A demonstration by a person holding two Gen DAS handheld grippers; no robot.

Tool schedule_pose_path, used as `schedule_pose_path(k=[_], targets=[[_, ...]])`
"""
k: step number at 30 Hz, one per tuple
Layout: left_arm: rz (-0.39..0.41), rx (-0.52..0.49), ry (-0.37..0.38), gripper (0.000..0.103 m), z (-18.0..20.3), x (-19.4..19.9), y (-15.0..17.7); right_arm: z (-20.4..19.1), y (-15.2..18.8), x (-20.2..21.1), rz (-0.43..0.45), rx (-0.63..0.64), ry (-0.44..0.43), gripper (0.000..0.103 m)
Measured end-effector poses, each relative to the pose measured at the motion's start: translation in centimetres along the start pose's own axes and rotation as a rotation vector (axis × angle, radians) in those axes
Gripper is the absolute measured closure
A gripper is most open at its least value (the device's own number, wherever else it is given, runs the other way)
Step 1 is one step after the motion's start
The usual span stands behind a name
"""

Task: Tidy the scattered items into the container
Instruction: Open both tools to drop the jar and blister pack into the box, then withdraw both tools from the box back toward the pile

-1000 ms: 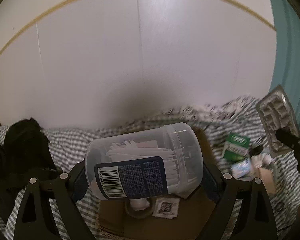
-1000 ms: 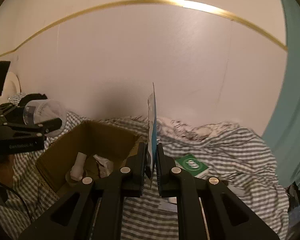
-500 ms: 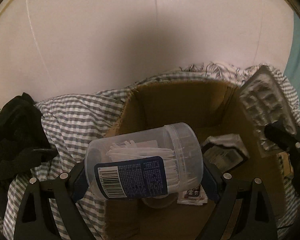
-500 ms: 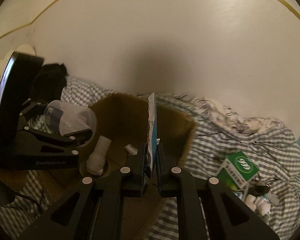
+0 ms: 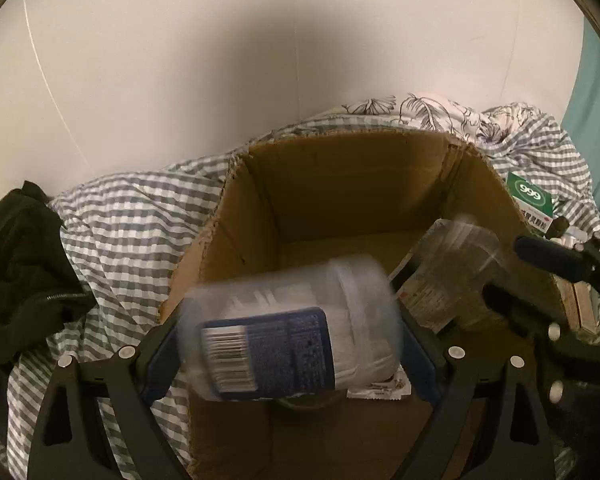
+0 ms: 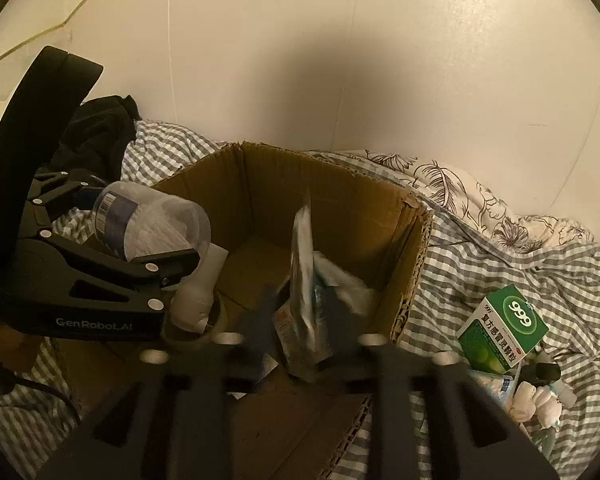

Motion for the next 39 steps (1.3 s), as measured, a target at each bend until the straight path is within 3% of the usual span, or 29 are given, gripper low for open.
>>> schedule_pose_path(k=[7,13,21,30,34,39], targets=[[0.072,0.045,-0.018,0.004,-1.4,3.1,-1.6,0.1,-0.6,2.1,0.064,0.009,0.014,0.050],[0.162,0.166,-0.014,0.001,-3.4,7.6,-3.2,0.3,-1.3,5.2,0.123,0.006,0.049,0.046],[0.288,0.288,-0.031,0.000,-4.2,14.8,-5.8,0.3,-2.4,11.6,0.229,0.023,0.104,0.027],[0.416,0.242,-0.118,0.000,-1.9,22.3,-9.0,2.2,-2.6,19.8,0.332,0.019,0.191,0.003],[0.443,0.229,-0.131,0.000,0.3,24.6,-10.1,4.0,-2.2,22.5,0.341,0.001,0.225,0.000],[0.472,0.246,-0.090,0.000,3.5,26.5,-11.9,6.9,-1.6,26.1,0.354,-0.017,0.272,0.000]])
Point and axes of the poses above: each gripper's, at about its wrist camera, not at the fingertips, and x roughly against the way its jaws point, z to its right, y to its underside, the point moved 8 cm from there along -x, roughly the way its jaws point, and after that the axes turned 13 degrees about -y, right-handed, at the moved point
